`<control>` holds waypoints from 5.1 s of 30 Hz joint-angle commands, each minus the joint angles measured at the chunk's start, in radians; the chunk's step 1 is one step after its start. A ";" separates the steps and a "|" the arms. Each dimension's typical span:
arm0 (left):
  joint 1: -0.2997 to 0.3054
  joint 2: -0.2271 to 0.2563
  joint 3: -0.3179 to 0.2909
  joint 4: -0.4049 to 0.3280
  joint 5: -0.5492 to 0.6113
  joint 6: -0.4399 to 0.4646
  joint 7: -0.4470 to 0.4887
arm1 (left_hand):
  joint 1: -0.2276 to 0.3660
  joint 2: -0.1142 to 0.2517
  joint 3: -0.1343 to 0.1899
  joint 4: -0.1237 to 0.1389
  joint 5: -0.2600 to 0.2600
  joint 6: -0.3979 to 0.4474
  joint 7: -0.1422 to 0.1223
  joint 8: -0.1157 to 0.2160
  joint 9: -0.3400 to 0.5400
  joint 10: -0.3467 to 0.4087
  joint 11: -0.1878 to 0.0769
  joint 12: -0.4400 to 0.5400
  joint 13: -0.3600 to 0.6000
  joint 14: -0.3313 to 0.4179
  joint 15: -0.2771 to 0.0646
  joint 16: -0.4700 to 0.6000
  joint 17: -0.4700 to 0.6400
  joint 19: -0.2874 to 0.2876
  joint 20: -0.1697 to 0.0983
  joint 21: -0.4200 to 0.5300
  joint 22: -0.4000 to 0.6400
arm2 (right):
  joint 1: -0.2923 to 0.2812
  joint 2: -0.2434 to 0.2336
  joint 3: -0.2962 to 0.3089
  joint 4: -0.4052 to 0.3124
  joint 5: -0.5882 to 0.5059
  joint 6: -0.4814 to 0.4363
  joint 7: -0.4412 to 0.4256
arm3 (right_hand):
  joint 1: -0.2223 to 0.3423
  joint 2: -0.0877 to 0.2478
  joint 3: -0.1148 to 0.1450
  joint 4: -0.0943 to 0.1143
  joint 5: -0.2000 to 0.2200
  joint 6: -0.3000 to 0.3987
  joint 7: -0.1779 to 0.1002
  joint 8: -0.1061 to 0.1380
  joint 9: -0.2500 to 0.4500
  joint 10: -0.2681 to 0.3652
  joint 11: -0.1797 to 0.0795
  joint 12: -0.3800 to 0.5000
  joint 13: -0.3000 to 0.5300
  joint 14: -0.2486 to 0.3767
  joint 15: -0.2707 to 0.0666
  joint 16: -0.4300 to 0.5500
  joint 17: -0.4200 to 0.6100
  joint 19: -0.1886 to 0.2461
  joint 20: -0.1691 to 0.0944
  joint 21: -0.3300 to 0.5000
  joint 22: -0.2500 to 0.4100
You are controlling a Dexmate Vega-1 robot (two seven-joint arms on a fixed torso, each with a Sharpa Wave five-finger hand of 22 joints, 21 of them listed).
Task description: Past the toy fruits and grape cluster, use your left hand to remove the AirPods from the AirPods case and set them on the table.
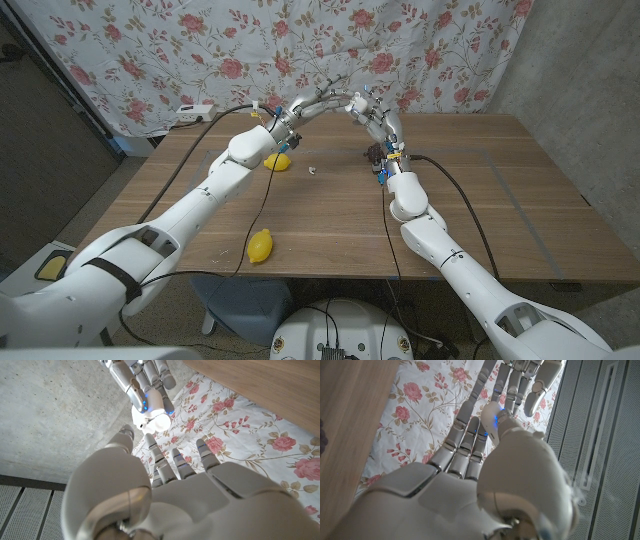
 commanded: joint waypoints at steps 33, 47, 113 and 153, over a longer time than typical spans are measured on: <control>0.058 0.037 -0.017 -0.136 0.265 0.026 0.237 | -0.112 -0.016 -0.013 0.037 0.003 0.062 -0.009 0.010 -0.002 0.122 0.021 -0.012 -0.031 0.081 -0.013 0.029 -0.037 0.019 0.001 0.008 0.003 | 0.012 -0.032 -0.036 -0.010 -0.088 -0.005 -0.069 | 0.038 0.024 0.000 0.006 0.005 0.015 -0.002 0.007 0.003 0.084 -0.083 0.068 0.027 0.005 -0.179 -0.001 0.002 -0.018 -0.170 0.019 0.001; 0.048 0.012 -0.026 -0.096 0.260 -0.016 0.201 | -0.124 -0.026 -0.013 0.029 0.010 0.075 -0.006 0.008 -0.002 0.103 0.033 -0.036 -0.043 0.069 -0.006 0.019 -0.049 0.019 0.000 0.006 0.003 | 0.012 -0.034 -0.037 -0.013 -0.088 -0.009 -0.073 | 0.038 0.024 -0.001 0.006 0.006 0.015 -0.003 0.006 0.003 0.082 -0.084 0.068 0.027 0.004 -0.179 -0.002 0.002 -0.024 -0.170 0.026 0.001; 0.111 0.020 -0.054 -0.221 0.299 0.125 0.245 | -0.173 0.008 0.042 0.008 0.030 0.106 -0.003 -0.005 -0.001 0.209 0.012 -0.049 -0.048 0.128 -0.021 0.031 -0.061 0.023 0.010 0.001 0.002 | 0.023 -0.055 -0.059 -0.014 -0.146 0.007 -0.102 | 0.034 0.024 -0.004 0.008 0.007 0.020 -0.005 0.006 0.003 0.085 -0.091 0.072 0.024 0.005 -0.179 -0.002 0.000 -0.045 -0.169 0.052 -0.002; 0.146 0.024 -0.072 -0.265 0.376 0.141 0.324 | -0.148 -0.046 0.004 -0.023 0.008 0.111 -0.022 -0.009 0.002 0.244 -0.002 0.073 0.078 0.180 -0.058 0.069 -0.014 0.032 0.014 -0.001 0.000 | 0.026 -0.060 -0.068 -0.019 -0.146 0.018 -0.102 | 0.031 0.024 -0.006 0.008 0.009 0.023 -0.010 0.006 0.003 0.083 -0.090 0.073 0.024 0.004 -0.180 -0.003 -0.001 -0.058 -0.168 0.065 -0.003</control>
